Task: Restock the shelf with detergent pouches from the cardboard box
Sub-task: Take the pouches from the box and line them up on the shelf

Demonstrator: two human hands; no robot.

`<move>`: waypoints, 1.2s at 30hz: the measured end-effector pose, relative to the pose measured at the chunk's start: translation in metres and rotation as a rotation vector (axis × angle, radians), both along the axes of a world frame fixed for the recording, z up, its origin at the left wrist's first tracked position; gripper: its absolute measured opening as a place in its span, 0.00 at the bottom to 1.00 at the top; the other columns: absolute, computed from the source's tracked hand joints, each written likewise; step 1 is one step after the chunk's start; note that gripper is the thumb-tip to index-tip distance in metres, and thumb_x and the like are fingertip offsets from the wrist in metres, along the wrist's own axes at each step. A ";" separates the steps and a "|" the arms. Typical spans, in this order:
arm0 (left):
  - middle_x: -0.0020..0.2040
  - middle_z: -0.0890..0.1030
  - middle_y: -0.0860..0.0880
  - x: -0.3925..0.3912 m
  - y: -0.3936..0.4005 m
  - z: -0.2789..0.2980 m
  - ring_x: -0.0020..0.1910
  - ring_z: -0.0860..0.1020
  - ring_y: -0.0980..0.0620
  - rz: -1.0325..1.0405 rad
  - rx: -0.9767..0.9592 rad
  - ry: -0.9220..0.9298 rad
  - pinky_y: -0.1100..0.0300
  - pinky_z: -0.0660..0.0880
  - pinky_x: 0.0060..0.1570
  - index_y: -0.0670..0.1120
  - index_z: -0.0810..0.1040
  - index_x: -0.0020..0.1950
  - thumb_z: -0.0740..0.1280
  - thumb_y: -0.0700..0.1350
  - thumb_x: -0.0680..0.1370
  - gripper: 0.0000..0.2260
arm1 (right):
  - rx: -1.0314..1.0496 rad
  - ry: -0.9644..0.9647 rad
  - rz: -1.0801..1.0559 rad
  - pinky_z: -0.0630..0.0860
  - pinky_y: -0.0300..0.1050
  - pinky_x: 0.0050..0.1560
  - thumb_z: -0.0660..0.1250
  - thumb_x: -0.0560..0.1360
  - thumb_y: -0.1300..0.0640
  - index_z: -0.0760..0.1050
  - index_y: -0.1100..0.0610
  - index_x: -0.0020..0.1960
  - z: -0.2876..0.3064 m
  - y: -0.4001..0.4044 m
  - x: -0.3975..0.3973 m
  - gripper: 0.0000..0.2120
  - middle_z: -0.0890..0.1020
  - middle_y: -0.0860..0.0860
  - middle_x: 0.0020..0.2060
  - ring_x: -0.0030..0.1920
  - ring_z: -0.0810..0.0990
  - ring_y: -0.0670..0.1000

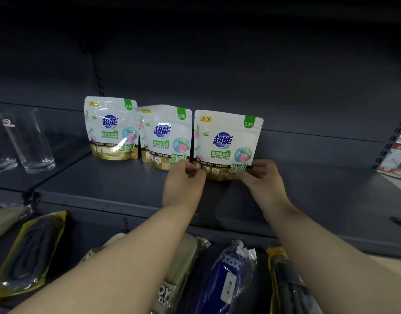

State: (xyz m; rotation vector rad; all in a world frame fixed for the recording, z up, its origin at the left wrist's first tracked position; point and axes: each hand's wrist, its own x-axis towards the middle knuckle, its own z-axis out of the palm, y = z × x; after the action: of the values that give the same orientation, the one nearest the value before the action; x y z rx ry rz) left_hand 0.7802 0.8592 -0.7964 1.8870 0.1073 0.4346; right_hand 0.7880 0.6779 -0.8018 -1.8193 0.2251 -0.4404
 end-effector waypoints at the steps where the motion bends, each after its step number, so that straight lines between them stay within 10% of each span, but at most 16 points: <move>1: 0.46 0.79 0.52 -0.008 0.000 -0.001 0.46 0.78 0.53 -0.002 -0.006 -0.015 0.64 0.68 0.37 0.49 0.77 0.47 0.67 0.45 0.75 0.02 | 0.012 -0.016 -0.032 0.78 0.44 0.53 0.79 0.68 0.49 0.73 0.49 0.60 0.000 0.002 -0.009 0.25 0.80 0.48 0.55 0.55 0.80 0.46; 9: 0.38 0.81 0.53 -0.101 0.003 -0.049 0.41 0.81 0.52 -0.148 -0.185 -0.041 0.57 0.78 0.45 0.51 0.79 0.43 0.68 0.41 0.76 0.06 | 0.128 -0.043 0.253 0.79 0.42 0.36 0.71 0.77 0.61 0.77 0.58 0.45 -0.011 0.036 -0.116 0.03 0.83 0.54 0.34 0.34 0.83 0.49; 17: 0.31 0.81 0.48 -0.190 0.051 -0.190 0.32 0.79 0.51 -0.219 -0.062 0.383 0.51 0.76 0.38 0.54 0.79 0.38 0.65 0.42 0.72 0.07 | -0.051 0.501 0.638 0.79 0.44 0.39 0.67 0.78 0.63 0.80 0.56 0.49 -0.133 0.065 -0.187 0.04 0.87 0.55 0.41 0.39 0.86 0.49; 21: 0.39 0.83 0.51 -0.224 0.072 -0.244 0.39 0.81 0.52 -0.373 0.299 0.770 0.54 0.79 0.45 0.54 0.79 0.42 0.65 0.48 0.74 0.04 | -0.270 0.799 0.815 0.80 0.45 0.40 0.66 0.76 0.61 0.80 0.50 0.46 -0.207 0.077 -0.213 0.07 0.87 0.55 0.45 0.44 0.86 0.53; 29: 0.59 0.79 0.42 -0.243 0.076 -0.339 0.59 0.78 0.45 -0.503 0.640 1.303 0.55 0.73 0.52 0.42 0.75 0.66 0.63 0.47 0.80 0.17 | -0.369 1.186 0.611 0.75 0.44 0.50 0.70 0.75 0.53 0.71 0.48 0.41 -0.323 0.102 -0.232 0.08 0.78 0.48 0.44 0.49 0.78 0.52; 36: 0.69 0.72 0.42 -0.224 0.074 -0.396 0.61 0.74 0.47 -0.447 0.651 1.402 0.58 0.71 0.57 0.43 0.64 0.74 0.63 0.46 0.81 0.23 | -0.247 1.316 0.434 0.81 0.53 0.59 0.74 0.68 0.45 0.79 0.52 0.62 -0.460 0.101 -0.237 0.24 0.85 0.54 0.55 0.55 0.84 0.56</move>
State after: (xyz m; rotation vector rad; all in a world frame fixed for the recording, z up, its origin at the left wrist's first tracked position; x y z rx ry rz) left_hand 0.5559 0.9328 -1.1926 2.4096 0.4899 -1.3535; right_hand 0.5507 0.7794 -1.2620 -2.0717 0.6564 1.1321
